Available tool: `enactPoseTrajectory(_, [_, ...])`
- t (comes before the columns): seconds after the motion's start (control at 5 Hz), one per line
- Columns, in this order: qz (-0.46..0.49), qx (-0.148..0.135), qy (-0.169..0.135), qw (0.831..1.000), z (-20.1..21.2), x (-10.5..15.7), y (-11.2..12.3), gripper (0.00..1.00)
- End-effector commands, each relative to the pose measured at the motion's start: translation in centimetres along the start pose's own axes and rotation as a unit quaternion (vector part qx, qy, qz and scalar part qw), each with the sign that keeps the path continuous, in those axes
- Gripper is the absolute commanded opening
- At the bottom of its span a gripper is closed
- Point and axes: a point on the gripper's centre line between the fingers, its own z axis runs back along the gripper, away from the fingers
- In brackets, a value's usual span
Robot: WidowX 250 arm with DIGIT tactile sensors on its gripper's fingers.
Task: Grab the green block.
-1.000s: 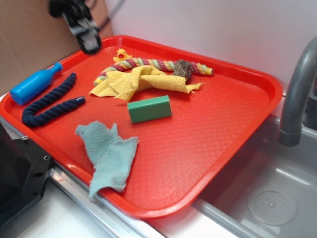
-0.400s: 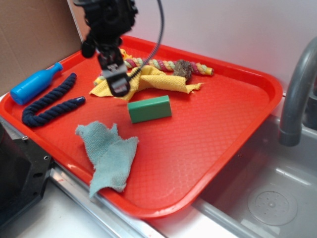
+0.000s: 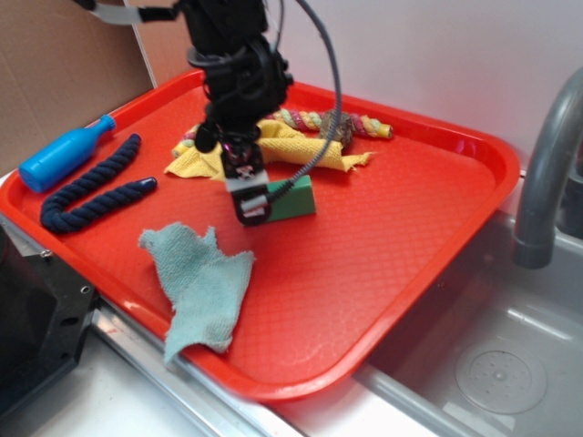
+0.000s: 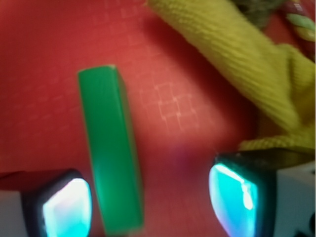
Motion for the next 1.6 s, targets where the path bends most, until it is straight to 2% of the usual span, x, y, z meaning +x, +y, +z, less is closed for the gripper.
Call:
enactPoseTrajectory(0.0, [-0.039, 0.037, -0.018, 0.998, -0.7, 2.6, -1.9, 0.86])
enactPoseTrajectory(0.2, [-0.041, 0.03, -0.022, 0.998, -0.8, 2.5, -2.3, 0.0])
enactPoseTrajectory(0.4, [-0.04, 0.024, -0.024, 0.999, -0.6, 2.3, -2.3, 0.0])
enactPoseTrajectory(0.6, [-0.016, 0.027, -0.033, 0.999, 2.7, 1.1, -2.2, 0.0])
enactPoseTrajectory(0.8, [0.095, 0.016, -0.043, 0.994, 7.9, -2.2, -0.6, 0.0])
enactPoseTrajectory(1.0, [0.217, 0.03, -0.028, 0.975, 13.1, -7.1, 1.3, 0.0])
enactPoseTrajectory(1.2, [0.336, 0.05, -0.034, 0.94, 18.2, -9.8, 3.4, 0.0])
enactPoseTrajectory(1.4, [0.452, 0.041, -0.024, 0.891, 21.5, -10.2, 3.1, 0.0])
